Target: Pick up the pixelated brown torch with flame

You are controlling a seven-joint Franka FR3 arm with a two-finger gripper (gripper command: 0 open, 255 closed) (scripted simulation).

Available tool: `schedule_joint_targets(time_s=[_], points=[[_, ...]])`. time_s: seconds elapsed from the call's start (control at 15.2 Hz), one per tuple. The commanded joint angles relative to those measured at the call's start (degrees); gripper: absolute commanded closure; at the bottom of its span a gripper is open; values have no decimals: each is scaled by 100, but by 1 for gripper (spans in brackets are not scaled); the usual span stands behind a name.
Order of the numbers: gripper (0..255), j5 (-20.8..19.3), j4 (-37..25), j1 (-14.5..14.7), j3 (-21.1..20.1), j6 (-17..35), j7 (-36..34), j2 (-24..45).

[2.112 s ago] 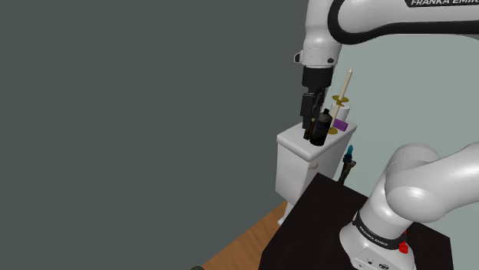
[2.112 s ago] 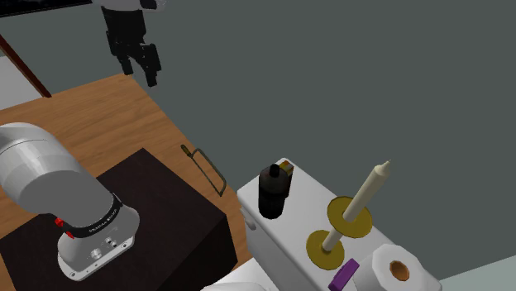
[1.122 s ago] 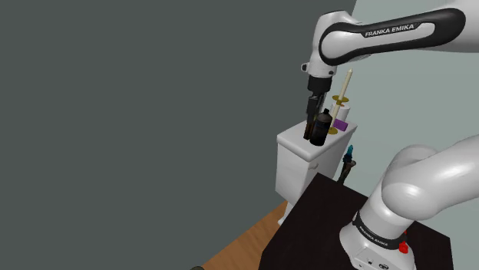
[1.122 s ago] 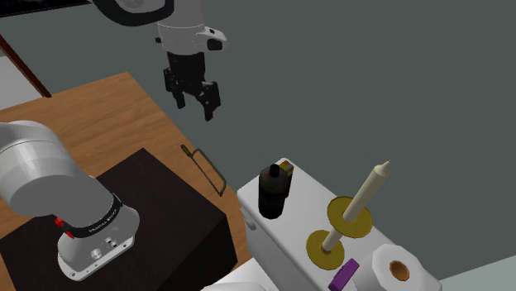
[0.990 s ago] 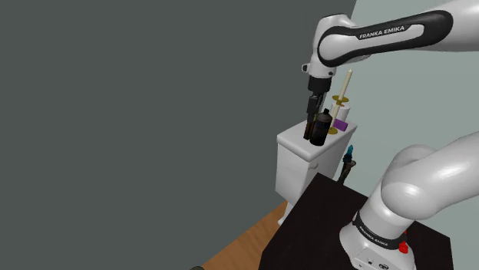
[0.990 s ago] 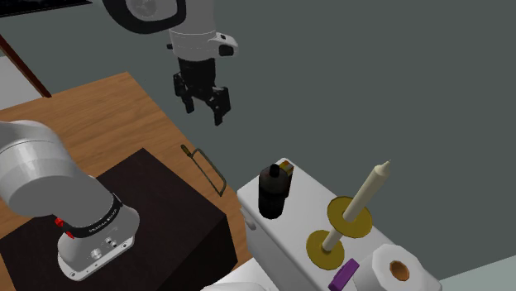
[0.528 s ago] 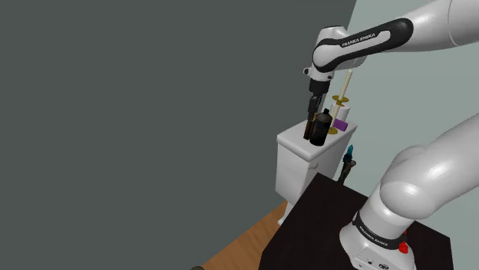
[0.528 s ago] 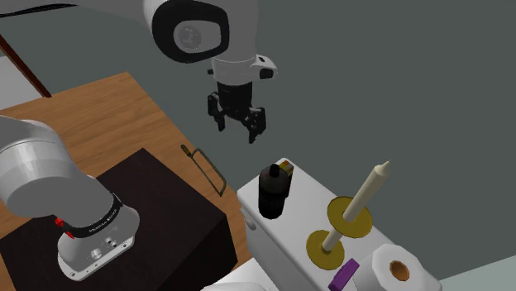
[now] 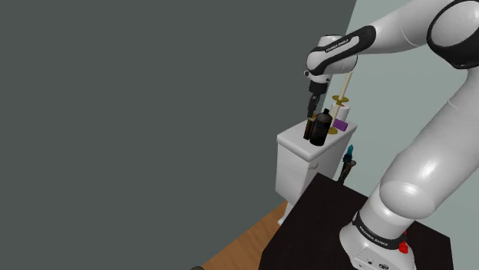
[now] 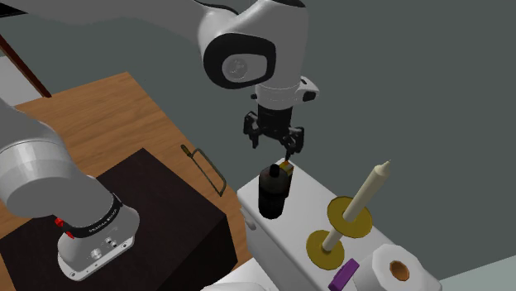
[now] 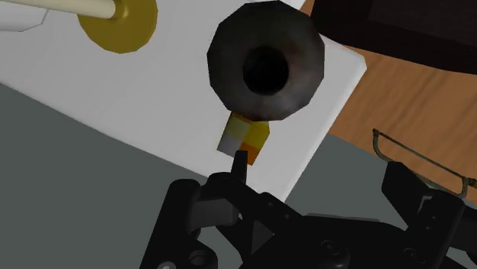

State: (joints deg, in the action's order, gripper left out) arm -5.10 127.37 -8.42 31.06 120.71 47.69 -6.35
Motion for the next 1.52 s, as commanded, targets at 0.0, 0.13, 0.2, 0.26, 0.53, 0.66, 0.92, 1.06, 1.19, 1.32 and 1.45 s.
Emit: schedule_joint_targets(time_s=[0.0, 0.13, 0.2, 0.26, 0.53, 0.66, 0.92, 1.06, 1.19, 1.32, 1.45], points=[[0, 264, -291, -53, 168, 154, 417, 438], [0, 577, -618, -134, 265, 249, 799, 884], [0, 605, -578, -146, 257, 323, 818, 924], [0, 634, -540, -153, 254, 396, 838, 966], [0, 764, -398, -174, 244, 688, 927, 1148], [0, 821, -348, -184, 236, 801, 967, 1225], [255, 819, -343, -183, 236, 804, 965, 1222], [255, 820, -343, -183, 236, 804, 965, 1222], [255, 819, -343, -184, 236, 804, 965, 1222], [255, 819, -343, -184, 236, 804, 965, 1222], [255, 821, -348, -184, 236, 801, 966, 1225]])
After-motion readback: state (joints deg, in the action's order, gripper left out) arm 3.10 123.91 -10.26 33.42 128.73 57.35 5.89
